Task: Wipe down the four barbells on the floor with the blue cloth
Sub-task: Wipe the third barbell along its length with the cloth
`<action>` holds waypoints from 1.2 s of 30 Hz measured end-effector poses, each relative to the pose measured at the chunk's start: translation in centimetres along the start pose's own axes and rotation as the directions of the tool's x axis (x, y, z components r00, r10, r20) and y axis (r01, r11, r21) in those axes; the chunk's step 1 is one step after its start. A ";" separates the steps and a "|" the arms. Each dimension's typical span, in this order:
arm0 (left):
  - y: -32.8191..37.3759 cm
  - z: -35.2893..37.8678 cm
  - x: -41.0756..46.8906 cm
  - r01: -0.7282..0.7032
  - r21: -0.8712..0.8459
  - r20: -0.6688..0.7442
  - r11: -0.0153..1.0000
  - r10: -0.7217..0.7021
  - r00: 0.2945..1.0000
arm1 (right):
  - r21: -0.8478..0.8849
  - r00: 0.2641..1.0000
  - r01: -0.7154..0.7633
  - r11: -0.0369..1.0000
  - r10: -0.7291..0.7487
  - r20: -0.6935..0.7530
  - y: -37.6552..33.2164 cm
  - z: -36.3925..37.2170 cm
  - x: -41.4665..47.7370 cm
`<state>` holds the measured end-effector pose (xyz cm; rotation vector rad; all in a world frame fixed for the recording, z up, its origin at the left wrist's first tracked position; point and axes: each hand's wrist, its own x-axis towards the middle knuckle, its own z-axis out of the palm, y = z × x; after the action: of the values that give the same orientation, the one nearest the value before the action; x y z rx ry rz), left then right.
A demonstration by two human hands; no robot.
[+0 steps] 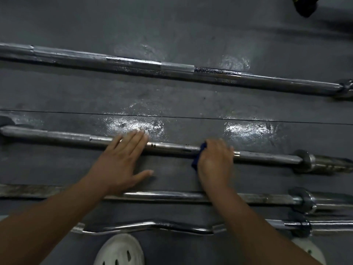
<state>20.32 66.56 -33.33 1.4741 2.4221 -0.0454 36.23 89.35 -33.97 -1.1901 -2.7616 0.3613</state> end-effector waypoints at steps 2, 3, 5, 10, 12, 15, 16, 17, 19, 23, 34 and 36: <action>-0.5 -0.5 1.8 0.034 -0.013 0.003 0.999 -0.034 0.999 | 0.018 0.985 0.167 0.986 -0.168 0.051 -4.2 0.9 0.2; -0.7 -0.9 2.7 0.057 -0.028 0.005 0.998 -0.057 0.998 | 0.024 0.959 0.251 0.968 -0.252 0.129 -5.9 1.3 0.1; -1.2 -1.7 4.0 0.057 -0.018 0.012 0.998 -0.057 0.998 | 0.029 0.910 0.344 0.939 -0.341 0.236 -6.7 1.2 1.1; -1.5 -0.9 1.7 0.030 0.016 -0.060 0.999 -0.029 0.998 | -0.095 0.989 0.115 0.989 -0.105 0.106 2.4 -0.2 3.6; -1.6 -0.3 1.7 0.032 0.023 -0.060 0.999 -0.031 0.998 | -0.082 0.999 -0.025 0.996 0.028 0.043 3.0 -0.3 3.8; -1.9 -0.6 2.9 0.033 0.026 -0.038 0.999 -0.032 0.999 | -0.035 0.997 0.023 0.999 -0.020 0.078 -2.9 1.0 4.1; -2.2 -1.0 3.5 0.044 0.022 -0.032 0.999 -0.044 0.999 | -0.008 0.987 0.106 0.994 -0.105 0.122 -5.1 1.4 4.2; -2.6 -1.5 4.3 0.054 0.011 -0.021 0.999 -0.053 0.998 | 0.015 0.966 0.199 0.980 -0.199 0.166 -6.8 1.7 4.1; -3.5 -2.4 5.5 0.049 0.008 -0.004 0.999 -0.049 0.999 | 0.011 0.913 0.330 0.944 -0.323 0.248 -7.5 1.3 5.2; -4.8 -2.4 5.5 0.031 0.043 -0.052 0.999 -0.029 0.998 | -0.073 0.932 0.302 0.951 -0.278 0.230 -1.4 -0.6 7.4; -5.5 -3.9 8.7 0.122 0.025 0.019 0.992 -0.122 0.992 | 0.086 0.870 0.395 0.915 -0.402 0.285 -9.9 0.7 9.9; -5.5 -4.3 9.1 0.118 0.015 -0.014 0.993 -0.118 0.993 | 0.062 0.908 0.333 0.941 -0.338 0.246 -7.6 -0.1 10.3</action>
<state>10.60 72.62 -32.48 1.3398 2.5225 -0.0821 23.84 91.81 -31.80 -0.6794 -3.0975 0.5318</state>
